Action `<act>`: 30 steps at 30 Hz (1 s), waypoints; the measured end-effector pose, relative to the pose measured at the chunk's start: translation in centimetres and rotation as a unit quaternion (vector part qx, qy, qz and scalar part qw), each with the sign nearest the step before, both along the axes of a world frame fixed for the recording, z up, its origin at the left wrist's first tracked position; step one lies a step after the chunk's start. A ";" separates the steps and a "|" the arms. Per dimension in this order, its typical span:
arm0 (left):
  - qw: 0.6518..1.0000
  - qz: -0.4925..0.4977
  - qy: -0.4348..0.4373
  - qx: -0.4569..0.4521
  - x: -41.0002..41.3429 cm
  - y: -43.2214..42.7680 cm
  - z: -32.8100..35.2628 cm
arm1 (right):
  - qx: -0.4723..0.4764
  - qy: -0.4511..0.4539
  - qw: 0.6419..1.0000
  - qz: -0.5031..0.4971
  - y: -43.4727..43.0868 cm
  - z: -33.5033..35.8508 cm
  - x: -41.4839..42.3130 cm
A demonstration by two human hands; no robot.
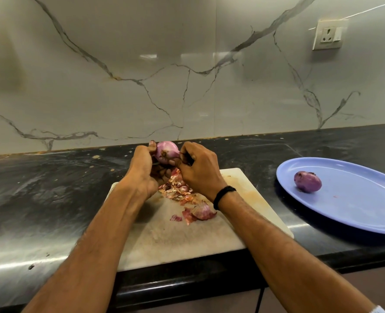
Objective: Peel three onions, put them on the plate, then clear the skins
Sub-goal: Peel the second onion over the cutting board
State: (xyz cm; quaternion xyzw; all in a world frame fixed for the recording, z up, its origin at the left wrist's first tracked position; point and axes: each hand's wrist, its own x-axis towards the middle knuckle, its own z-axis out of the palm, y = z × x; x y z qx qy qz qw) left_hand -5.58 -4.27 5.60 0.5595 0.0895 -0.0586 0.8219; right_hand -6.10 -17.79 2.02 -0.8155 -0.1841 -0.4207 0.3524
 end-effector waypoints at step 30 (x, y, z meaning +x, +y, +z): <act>0.988 -0.010 -0.112 0.103 -0.9 -0.3 0.7 | -0.054 -0.060 0.997 -0.011 -0.6 0.1 0.3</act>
